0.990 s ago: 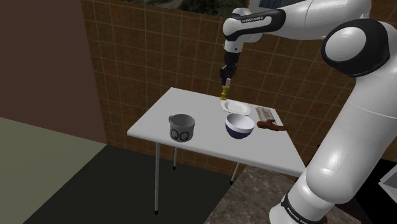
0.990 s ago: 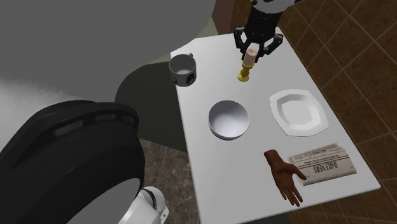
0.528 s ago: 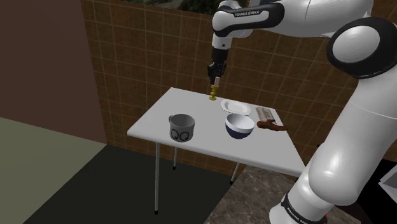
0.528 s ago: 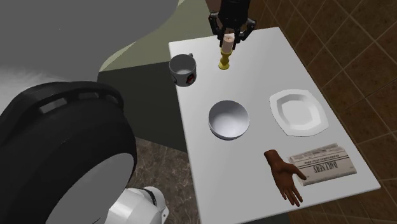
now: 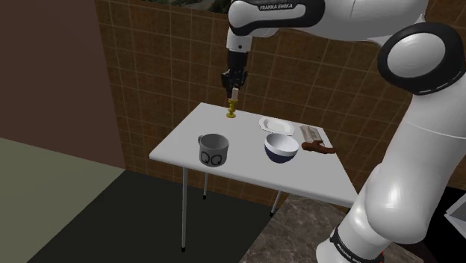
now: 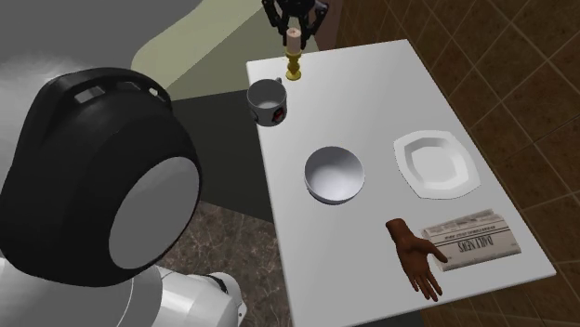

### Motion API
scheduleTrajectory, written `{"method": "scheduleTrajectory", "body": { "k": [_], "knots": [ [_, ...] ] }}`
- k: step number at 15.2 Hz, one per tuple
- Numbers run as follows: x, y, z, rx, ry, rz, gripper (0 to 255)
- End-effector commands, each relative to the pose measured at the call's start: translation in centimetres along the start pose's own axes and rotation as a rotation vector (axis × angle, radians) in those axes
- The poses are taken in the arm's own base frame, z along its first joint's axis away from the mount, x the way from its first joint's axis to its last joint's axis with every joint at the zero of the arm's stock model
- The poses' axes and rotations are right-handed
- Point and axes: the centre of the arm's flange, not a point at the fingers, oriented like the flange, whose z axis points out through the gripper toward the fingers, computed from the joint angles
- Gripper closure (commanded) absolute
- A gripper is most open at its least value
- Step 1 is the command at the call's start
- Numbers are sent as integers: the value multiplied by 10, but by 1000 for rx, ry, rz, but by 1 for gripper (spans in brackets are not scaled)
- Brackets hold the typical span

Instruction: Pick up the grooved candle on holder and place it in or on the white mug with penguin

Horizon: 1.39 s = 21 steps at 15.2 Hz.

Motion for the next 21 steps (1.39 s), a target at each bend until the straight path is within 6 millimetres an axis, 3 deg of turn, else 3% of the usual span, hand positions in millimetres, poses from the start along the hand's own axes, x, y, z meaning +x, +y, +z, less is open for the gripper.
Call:
{"method": "scheduleTrajectory", "body": {
  "k": [1, 6, 21],
  "knots": [
    [6, -24, -6, 0, -1, 1, 255],
    [23, -82, -15, 0, -1, 1, 255],
    [24, -83, 64, 0, -1, 1, 255]
  ]
}}
